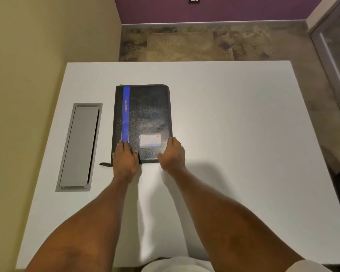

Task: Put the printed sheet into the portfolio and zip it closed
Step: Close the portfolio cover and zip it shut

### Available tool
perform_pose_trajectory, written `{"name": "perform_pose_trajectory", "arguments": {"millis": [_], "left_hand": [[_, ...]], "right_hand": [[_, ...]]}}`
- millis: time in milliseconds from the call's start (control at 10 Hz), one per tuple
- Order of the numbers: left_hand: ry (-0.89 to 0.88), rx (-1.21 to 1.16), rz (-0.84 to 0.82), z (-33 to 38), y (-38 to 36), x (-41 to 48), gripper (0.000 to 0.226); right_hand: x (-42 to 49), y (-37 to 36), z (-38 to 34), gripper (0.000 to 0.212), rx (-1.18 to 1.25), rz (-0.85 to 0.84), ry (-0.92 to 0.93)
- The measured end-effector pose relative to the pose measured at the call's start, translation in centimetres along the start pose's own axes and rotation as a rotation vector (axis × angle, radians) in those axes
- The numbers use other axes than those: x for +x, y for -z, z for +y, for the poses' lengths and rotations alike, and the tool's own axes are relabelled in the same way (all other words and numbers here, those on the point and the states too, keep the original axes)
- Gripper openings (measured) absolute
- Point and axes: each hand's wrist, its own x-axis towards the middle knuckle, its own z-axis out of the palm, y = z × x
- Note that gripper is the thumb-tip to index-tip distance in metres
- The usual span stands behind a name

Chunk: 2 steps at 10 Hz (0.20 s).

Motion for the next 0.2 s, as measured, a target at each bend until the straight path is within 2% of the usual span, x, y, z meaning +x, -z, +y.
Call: {"name": "perform_pose_trajectory", "arguments": {"millis": [200], "left_hand": [[-0.011, -0.064, -0.060, 4.0, -2.2, -7.6, 0.059]], "right_hand": [[-6.5, 0.9, 6.0, 0.080, -0.086, -0.111, -0.067]]}}
